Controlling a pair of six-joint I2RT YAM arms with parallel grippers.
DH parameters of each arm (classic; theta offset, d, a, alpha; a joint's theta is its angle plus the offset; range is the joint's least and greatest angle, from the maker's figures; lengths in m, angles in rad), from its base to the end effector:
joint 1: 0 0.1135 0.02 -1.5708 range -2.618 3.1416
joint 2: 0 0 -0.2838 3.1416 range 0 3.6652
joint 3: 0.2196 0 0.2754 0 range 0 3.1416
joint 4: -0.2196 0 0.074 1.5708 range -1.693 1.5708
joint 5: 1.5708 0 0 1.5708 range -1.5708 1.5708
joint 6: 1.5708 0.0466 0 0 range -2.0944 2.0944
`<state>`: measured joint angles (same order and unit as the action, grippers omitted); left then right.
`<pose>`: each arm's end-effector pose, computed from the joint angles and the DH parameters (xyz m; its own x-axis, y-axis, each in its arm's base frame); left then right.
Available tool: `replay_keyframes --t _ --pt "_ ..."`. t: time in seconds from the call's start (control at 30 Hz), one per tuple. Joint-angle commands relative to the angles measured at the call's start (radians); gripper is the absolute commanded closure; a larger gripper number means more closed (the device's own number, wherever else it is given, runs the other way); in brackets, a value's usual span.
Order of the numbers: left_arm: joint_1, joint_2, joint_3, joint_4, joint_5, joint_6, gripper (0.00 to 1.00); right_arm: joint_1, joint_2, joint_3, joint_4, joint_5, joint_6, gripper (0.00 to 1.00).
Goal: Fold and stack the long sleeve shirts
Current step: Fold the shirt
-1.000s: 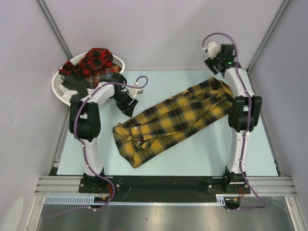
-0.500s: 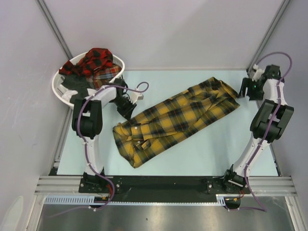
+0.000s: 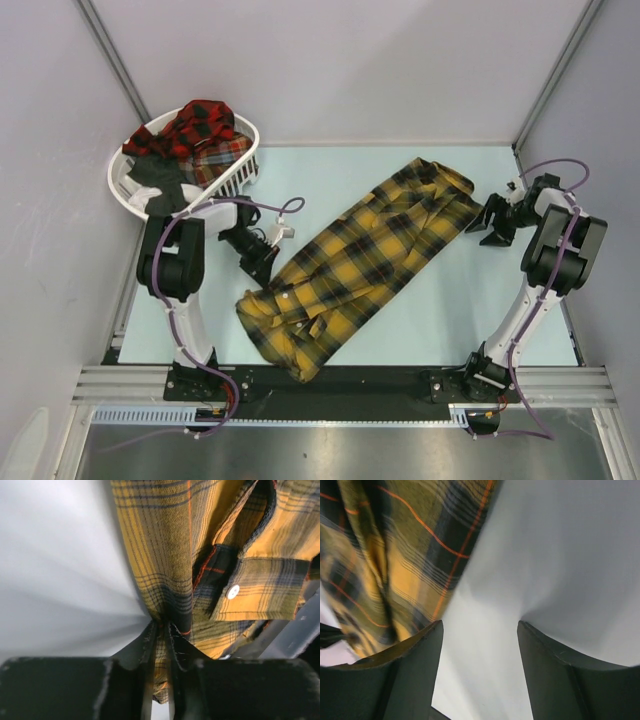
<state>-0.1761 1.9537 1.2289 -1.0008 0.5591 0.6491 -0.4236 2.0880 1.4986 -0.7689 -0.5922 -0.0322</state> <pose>0.3398 -0.0856 0.1313 -0.7338 0.6511 -0.1940 0.6422 0.5717 -0.5107 0.4126 -0.1575 0.1505 -0.8982 0.3757 -0.2284 0.2049 0.8173 0.5386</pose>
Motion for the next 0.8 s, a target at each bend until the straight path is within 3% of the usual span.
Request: replay_keyframes --t 0.0,0.03,0.1,0.13,0.23,0.33,0.47,0.6,0.77 --pt "0.032 -0.047 -0.029 0.004 -0.016 -0.028 0.75 0.020 0.058 0.008 0.123 -0.139 0.098 0.34" --pt "0.041 -0.055 -0.022 0.014 -0.022 -0.057 0.60 0.026 0.067 0.021 0.141 -0.152 0.115 0.34" --pt "0.070 -0.070 0.016 0.037 0.013 -0.083 0.56 0.042 0.096 0.034 0.157 -0.178 0.127 0.37" --pt "0.078 -0.075 0.029 0.047 0.025 -0.109 0.52 0.048 0.105 0.037 0.161 -0.176 0.138 0.43" --pt "0.078 -0.085 0.070 0.077 0.091 -0.134 0.48 0.069 0.147 0.054 0.164 -0.178 0.152 0.56" --pt "0.066 -0.044 0.118 0.087 0.142 -0.164 0.47 0.089 0.188 0.098 0.164 -0.159 0.155 0.81" --pt "0.018 0.002 0.129 0.135 0.173 -0.221 0.44 0.114 0.257 0.210 0.140 -0.114 0.140 1.00" --pt "-0.028 0.014 0.077 0.211 0.174 -0.307 0.45 0.135 0.317 0.308 0.120 -0.098 0.129 1.00" --pt "-0.078 0.017 -0.015 0.243 0.257 -0.348 0.57 0.167 0.411 0.478 0.108 -0.081 0.141 1.00"
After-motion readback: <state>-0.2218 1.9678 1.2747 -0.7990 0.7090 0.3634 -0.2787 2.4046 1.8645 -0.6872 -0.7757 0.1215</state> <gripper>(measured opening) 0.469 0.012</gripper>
